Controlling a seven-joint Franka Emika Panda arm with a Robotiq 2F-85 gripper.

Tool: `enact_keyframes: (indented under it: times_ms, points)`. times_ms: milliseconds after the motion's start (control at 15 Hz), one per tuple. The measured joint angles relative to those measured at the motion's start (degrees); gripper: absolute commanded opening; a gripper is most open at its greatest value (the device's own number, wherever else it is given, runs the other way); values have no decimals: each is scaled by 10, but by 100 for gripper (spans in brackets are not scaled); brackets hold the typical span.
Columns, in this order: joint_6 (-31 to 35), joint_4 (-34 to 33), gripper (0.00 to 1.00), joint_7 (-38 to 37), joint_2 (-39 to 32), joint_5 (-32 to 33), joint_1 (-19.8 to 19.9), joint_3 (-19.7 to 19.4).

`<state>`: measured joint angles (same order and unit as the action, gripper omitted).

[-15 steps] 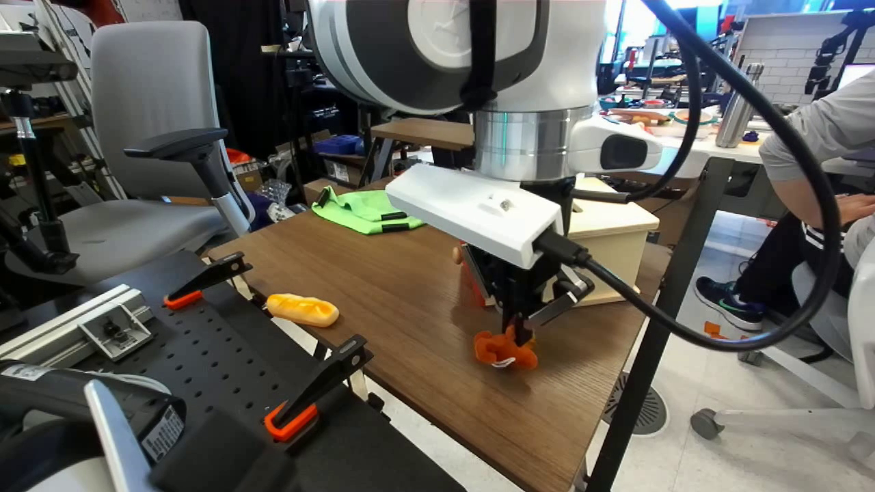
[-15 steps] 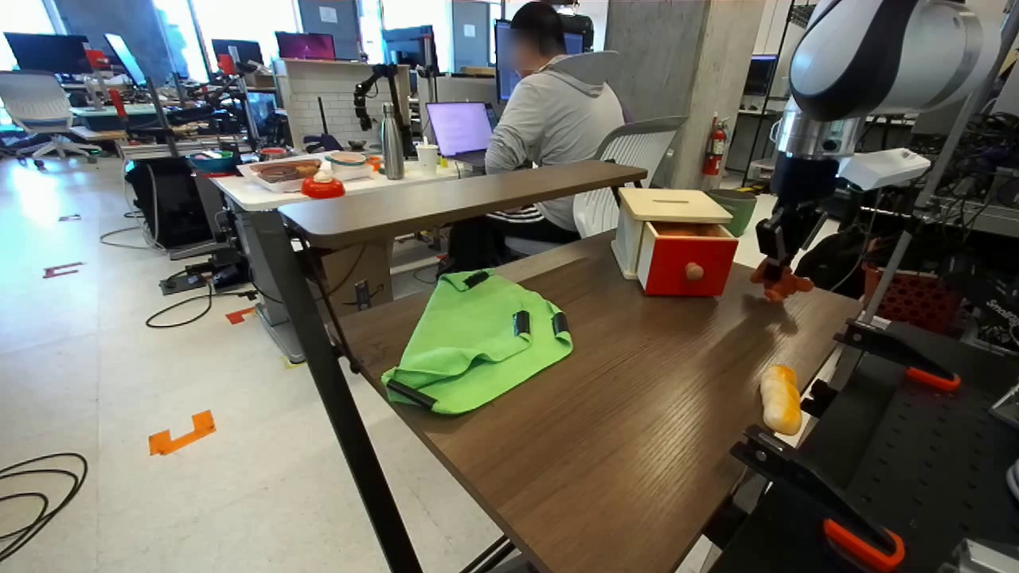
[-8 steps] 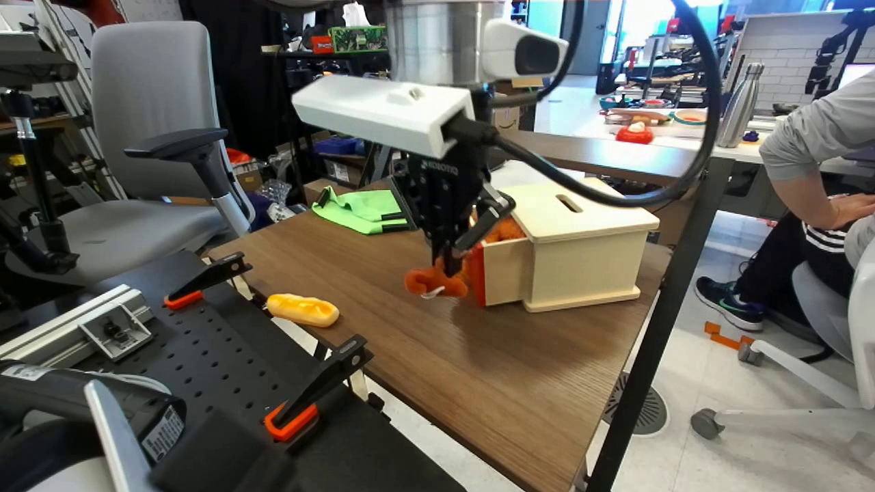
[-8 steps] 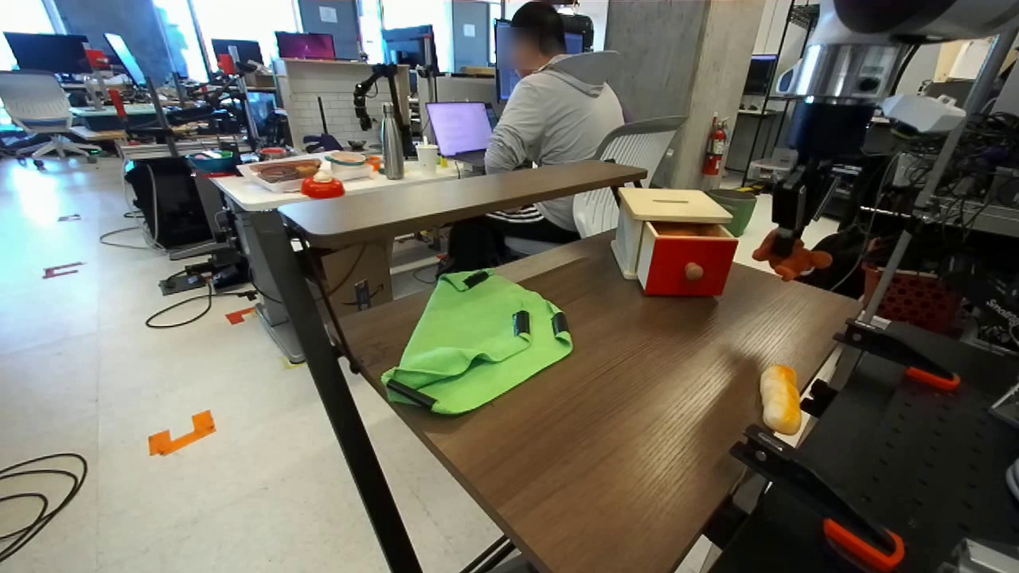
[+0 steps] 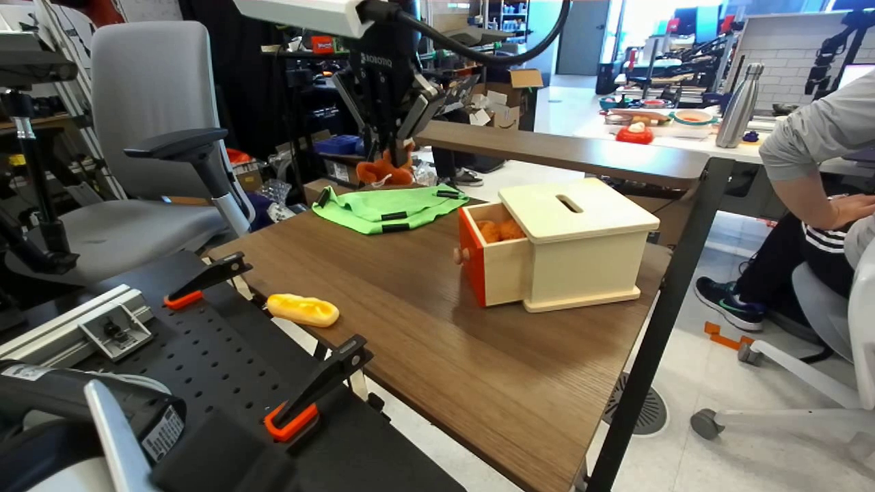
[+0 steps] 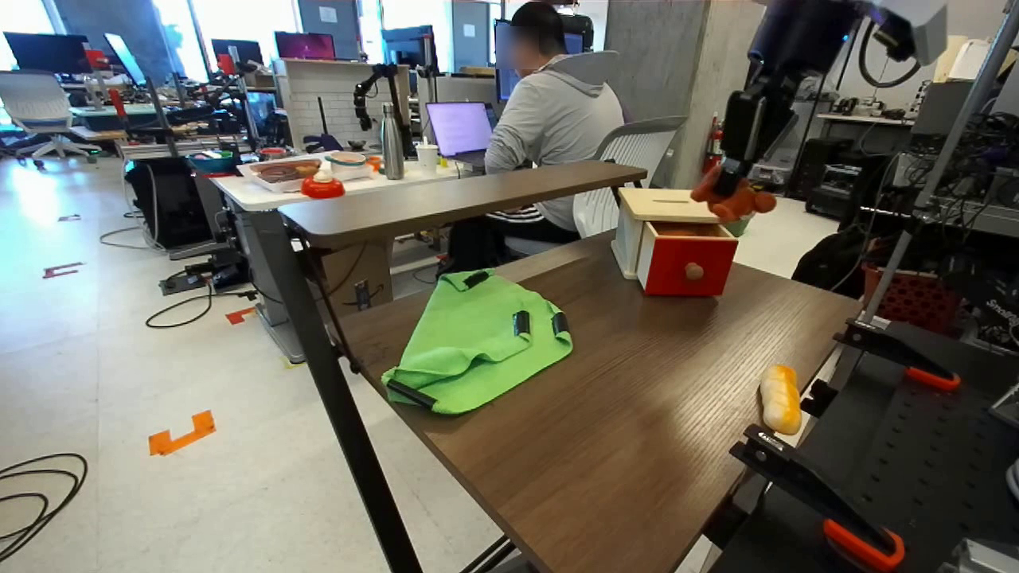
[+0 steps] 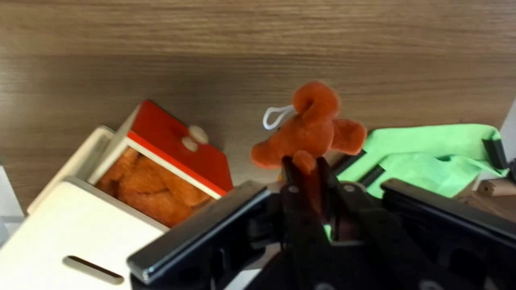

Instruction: Move the orange object to the left

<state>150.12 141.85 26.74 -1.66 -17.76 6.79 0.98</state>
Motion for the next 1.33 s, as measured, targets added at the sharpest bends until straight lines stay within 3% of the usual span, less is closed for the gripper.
enact_keyframes:
  times_ms: [400, 1000, 1333]
  points:
    - [55, -67, 3, 45, -65, -97, -40, 24]
    - [176, -178, 3, 47, -257, -96, -36, 27]
    - [200, -217, 3, -48, -325, 31, -18, 24]
